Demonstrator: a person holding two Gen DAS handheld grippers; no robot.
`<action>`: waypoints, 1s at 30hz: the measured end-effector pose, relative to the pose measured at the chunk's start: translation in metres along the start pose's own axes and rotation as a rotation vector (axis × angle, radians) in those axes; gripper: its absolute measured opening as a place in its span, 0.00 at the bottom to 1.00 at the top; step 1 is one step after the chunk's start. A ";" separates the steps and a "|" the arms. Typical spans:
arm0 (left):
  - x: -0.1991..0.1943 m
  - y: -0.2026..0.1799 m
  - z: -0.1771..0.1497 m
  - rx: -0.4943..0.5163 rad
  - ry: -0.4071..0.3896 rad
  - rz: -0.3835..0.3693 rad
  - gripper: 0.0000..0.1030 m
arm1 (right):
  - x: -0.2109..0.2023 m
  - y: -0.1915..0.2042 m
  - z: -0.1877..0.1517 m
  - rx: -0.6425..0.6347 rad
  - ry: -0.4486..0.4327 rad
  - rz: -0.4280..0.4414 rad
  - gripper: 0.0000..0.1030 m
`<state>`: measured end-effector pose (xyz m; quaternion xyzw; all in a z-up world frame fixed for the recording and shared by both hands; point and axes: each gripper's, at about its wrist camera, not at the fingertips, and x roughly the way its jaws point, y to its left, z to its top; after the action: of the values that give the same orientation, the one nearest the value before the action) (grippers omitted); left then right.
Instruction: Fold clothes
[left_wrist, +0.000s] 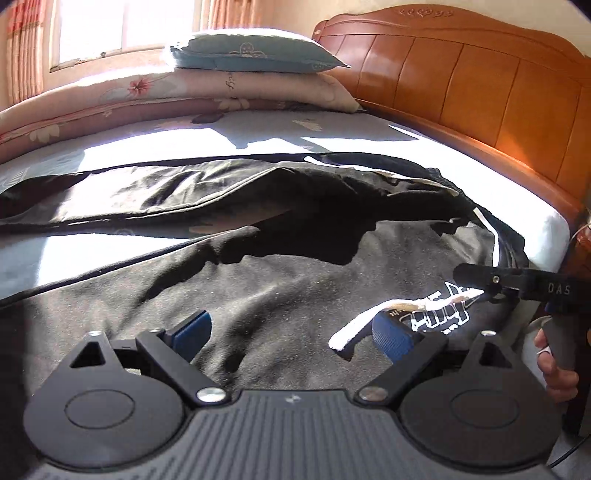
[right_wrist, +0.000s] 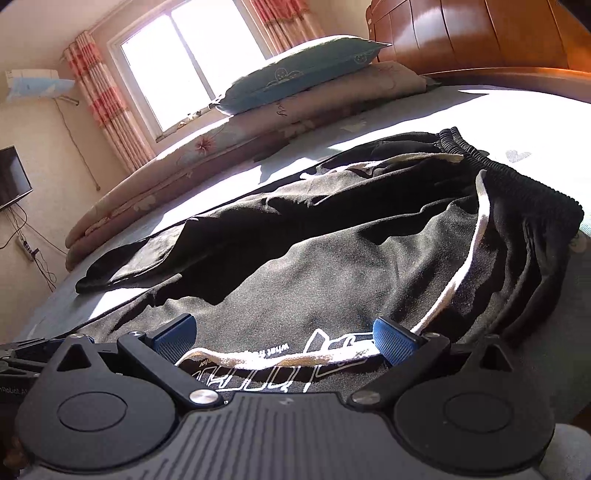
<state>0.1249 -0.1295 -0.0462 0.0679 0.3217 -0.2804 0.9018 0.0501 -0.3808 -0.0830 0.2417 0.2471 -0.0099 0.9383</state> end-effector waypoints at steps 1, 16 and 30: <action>0.009 -0.004 -0.001 0.012 0.008 -0.004 0.92 | 0.000 -0.005 0.001 0.033 0.001 0.000 1.00; -0.008 -0.015 -0.021 -0.083 0.055 -0.041 0.97 | 0.001 -0.008 0.000 0.062 -0.017 0.021 1.00; -0.019 -0.043 -0.041 0.019 0.061 -0.003 0.97 | -0.003 0.009 -0.006 -0.072 -0.021 0.030 1.00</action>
<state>0.0670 -0.1438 -0.0642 0.0844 0.3464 -0.2826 0.8905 0.0455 -0.3702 -0.0821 0.2114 0.2335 0.0107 0.9490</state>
